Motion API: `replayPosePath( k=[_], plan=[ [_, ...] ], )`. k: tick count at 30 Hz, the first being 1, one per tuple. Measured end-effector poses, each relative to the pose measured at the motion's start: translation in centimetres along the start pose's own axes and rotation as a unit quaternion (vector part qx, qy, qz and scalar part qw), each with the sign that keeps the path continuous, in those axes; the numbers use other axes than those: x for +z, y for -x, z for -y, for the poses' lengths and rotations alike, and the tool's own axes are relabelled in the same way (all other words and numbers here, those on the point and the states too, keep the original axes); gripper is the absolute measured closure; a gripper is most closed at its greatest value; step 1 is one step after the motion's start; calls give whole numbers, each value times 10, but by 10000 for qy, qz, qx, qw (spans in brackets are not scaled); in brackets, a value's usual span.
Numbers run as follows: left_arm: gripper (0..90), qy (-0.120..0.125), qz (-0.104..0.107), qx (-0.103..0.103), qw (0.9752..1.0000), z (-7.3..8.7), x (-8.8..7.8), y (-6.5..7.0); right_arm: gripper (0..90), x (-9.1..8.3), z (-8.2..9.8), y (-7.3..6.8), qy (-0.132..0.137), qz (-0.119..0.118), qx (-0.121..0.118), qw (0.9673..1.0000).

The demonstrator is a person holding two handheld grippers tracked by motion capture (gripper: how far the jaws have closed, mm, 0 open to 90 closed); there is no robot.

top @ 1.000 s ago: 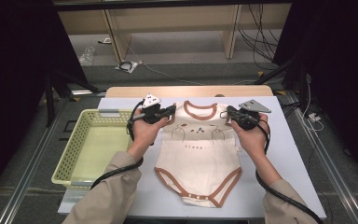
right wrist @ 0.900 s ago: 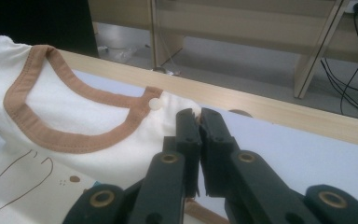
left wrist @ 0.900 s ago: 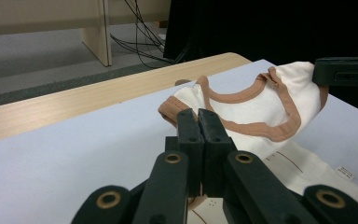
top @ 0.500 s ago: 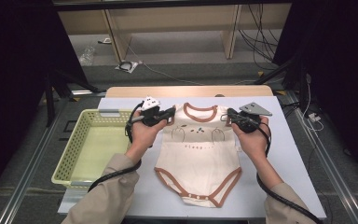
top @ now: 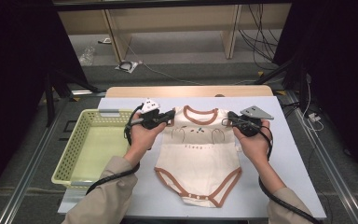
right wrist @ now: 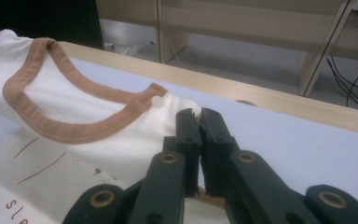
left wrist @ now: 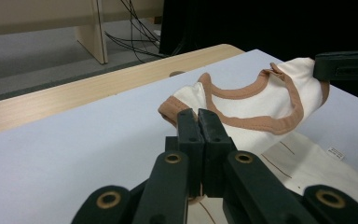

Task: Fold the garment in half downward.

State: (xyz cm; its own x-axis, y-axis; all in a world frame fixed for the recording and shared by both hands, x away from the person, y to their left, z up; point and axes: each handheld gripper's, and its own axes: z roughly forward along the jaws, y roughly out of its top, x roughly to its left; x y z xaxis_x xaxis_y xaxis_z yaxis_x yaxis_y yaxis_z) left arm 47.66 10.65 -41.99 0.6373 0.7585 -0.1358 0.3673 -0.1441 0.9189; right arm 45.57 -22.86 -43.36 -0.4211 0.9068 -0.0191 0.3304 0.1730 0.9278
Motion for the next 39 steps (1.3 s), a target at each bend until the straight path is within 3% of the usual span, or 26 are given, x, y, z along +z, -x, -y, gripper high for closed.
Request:
replayPosePath(
  k=[29,39],
  plan=[
    [882,-48,97,100,9999,14,-10,6,874,-11,10,-4,-19,-120,12,9999],
    [883,-50,95,112,9999,20,-16,10,874,-17,15,-7,-101,-165,-98,9998]
  ],
)
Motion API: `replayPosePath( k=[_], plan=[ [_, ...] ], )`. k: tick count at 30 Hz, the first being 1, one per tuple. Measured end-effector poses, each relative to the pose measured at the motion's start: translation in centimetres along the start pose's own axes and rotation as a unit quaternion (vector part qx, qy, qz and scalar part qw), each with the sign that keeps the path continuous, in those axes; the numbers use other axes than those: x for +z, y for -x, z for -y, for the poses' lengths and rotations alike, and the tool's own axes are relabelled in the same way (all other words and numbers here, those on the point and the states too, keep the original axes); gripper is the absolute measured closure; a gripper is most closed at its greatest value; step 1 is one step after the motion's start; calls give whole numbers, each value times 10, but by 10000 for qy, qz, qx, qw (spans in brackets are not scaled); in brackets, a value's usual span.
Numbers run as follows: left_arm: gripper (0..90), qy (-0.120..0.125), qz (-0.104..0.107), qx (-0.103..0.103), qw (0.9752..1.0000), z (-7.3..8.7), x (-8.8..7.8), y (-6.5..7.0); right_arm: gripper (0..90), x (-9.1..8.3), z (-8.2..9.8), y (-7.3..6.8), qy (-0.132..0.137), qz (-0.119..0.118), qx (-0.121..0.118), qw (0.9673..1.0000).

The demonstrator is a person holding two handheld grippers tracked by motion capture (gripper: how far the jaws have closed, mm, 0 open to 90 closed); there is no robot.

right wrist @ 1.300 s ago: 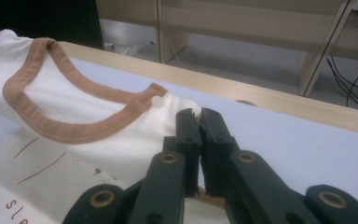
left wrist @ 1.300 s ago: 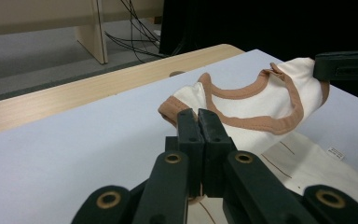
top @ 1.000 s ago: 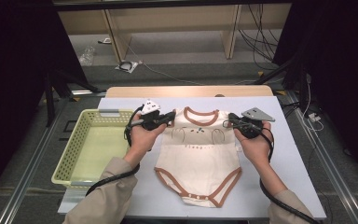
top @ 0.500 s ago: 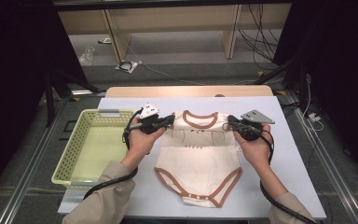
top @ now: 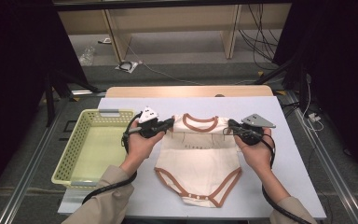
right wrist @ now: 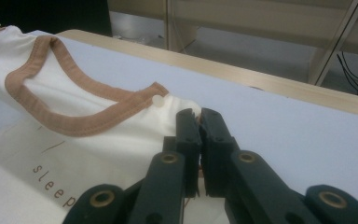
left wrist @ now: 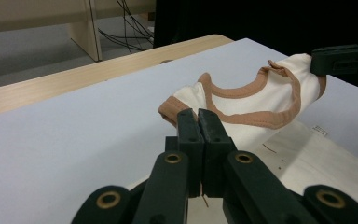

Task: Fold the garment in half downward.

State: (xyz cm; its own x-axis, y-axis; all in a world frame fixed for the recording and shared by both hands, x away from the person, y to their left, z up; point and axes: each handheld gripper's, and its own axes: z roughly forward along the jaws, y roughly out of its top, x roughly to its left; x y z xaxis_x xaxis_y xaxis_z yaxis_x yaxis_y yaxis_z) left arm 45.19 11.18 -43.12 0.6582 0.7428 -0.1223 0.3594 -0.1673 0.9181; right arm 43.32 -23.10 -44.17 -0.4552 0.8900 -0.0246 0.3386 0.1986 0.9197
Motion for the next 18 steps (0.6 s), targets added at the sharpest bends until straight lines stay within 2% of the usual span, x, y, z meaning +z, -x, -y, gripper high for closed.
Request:
replayPosePath(
  k=[18],
  plan=[
    [882,-26,67,31,10000,8,-5,5,874,-6,5,0,-40,-25,-41,10000]
  ],
)
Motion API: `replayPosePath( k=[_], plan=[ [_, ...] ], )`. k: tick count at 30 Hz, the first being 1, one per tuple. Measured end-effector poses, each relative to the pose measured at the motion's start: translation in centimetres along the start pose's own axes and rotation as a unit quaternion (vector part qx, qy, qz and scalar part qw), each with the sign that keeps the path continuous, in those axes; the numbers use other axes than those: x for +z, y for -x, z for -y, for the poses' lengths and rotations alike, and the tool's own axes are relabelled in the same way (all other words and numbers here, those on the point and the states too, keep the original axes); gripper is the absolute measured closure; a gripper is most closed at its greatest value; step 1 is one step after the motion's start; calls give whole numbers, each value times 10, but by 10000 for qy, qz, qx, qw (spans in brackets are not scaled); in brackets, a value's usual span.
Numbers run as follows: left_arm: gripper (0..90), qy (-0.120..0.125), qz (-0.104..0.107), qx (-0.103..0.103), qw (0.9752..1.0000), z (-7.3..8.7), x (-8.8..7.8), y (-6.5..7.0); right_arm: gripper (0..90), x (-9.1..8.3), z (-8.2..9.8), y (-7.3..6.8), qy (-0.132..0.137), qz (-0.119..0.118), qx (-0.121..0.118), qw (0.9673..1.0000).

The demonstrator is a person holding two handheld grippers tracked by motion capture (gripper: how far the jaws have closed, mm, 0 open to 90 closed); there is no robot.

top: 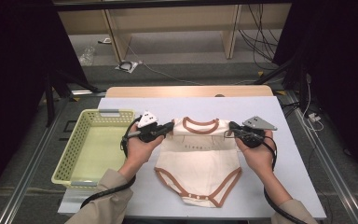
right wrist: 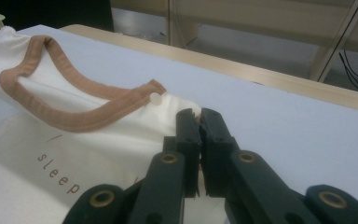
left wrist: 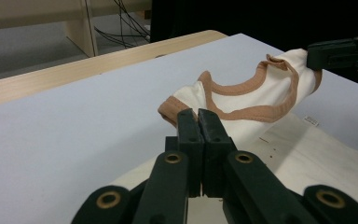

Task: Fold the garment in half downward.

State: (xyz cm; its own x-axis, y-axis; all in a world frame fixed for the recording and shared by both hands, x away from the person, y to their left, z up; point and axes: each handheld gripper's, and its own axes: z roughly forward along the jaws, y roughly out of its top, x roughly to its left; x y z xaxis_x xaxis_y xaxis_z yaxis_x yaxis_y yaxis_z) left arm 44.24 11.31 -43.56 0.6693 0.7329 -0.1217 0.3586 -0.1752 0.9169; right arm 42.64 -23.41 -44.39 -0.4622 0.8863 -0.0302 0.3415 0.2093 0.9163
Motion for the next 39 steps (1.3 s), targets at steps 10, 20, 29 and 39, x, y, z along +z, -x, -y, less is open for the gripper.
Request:
replayPosePath(
  k=[10,20,29,39],
  plan=[
    [882,-53,16,72,10000,2,-1,4,874,-4,3,-1,-16,-28,-6,10000],
    [882,-76,48,94,9999,3,-3,7,874,-7,5,-1,-47,-54,-7,10000],
    [882,-94,58,121,9999,5,-5,8,874,-9,7,-3,-78,-86,-44,9999],
    [882,-177,86,140,9997,9,-6,10,874,-11,9,-4,-103,-116,-30,9999]
  ],
)
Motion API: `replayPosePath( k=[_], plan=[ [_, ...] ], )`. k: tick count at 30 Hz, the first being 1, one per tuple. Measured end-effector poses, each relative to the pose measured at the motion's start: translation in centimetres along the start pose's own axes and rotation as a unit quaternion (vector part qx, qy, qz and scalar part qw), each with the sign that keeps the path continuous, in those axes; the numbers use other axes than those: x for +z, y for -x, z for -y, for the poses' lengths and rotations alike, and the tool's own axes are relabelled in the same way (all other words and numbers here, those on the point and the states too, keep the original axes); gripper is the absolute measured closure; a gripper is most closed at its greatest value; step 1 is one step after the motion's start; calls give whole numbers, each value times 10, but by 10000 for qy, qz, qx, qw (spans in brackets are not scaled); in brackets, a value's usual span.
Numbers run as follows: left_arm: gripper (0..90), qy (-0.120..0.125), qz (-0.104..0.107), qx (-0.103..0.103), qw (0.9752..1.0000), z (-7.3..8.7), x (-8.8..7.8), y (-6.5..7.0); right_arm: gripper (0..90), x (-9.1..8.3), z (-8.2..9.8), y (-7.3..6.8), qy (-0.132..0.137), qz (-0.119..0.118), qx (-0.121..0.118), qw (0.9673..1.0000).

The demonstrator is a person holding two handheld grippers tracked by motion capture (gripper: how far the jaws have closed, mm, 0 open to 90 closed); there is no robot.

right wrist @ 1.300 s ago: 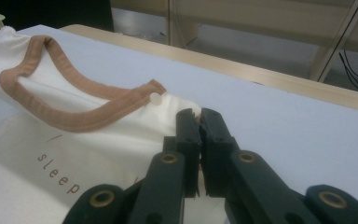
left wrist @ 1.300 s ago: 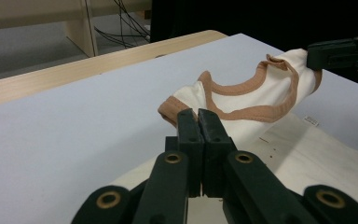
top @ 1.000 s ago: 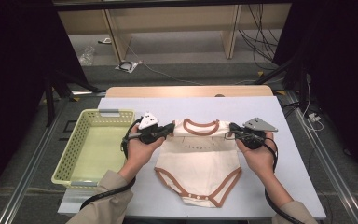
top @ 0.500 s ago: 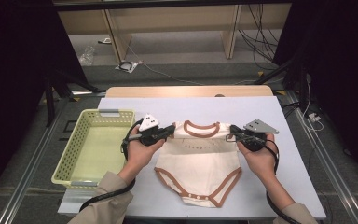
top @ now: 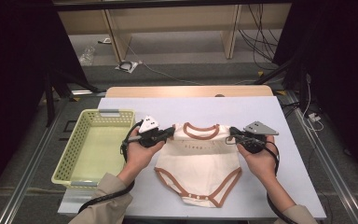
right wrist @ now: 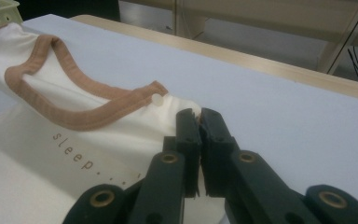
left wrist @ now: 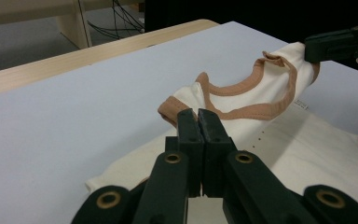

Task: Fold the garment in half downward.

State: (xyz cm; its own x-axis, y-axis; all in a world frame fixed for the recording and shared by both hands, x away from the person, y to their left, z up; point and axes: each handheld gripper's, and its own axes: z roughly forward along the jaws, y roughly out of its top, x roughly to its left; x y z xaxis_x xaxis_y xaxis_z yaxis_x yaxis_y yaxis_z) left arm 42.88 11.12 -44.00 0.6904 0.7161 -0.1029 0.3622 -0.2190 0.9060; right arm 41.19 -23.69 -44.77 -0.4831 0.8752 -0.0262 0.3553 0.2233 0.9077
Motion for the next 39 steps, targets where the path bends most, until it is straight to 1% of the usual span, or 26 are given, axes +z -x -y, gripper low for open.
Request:
replayPosePath(
  k=[1,3,11,19,26,33,37,39],
  plan=[
    [882,-14,0,2,10000,0,0,0,874,-2,0,1,-38,6,-23,10000],
    [882,-27,0,-12,10000,1,-1,1,874,-2,0,1,14,-9,-5,10000],
    [882,-37,50,41,10000,2,-6,4,874,-6,3,0,-53,-51,-22,10000],
    [882,-54,67,55,9999,5,-9,8,874,-7,4,-3,-50,-84,-47,9999],
    [882,-93,82,83,9999,7,-10,9,874,-10,5,-4,-126,-101,-65,9998],
    [882,-92,102,84,9999,7,-13,11,874,-11,7,-4,-90,-139,-56,9998],
    [882,-110,109,103,9998,8,-14,12,874,-14,9,-5,-160,-148,-87,9997],
    [882,-111,107,101,9998,8,-15,12,874,-14,9,-6,-128,-172,-100,9997]
  ],
)
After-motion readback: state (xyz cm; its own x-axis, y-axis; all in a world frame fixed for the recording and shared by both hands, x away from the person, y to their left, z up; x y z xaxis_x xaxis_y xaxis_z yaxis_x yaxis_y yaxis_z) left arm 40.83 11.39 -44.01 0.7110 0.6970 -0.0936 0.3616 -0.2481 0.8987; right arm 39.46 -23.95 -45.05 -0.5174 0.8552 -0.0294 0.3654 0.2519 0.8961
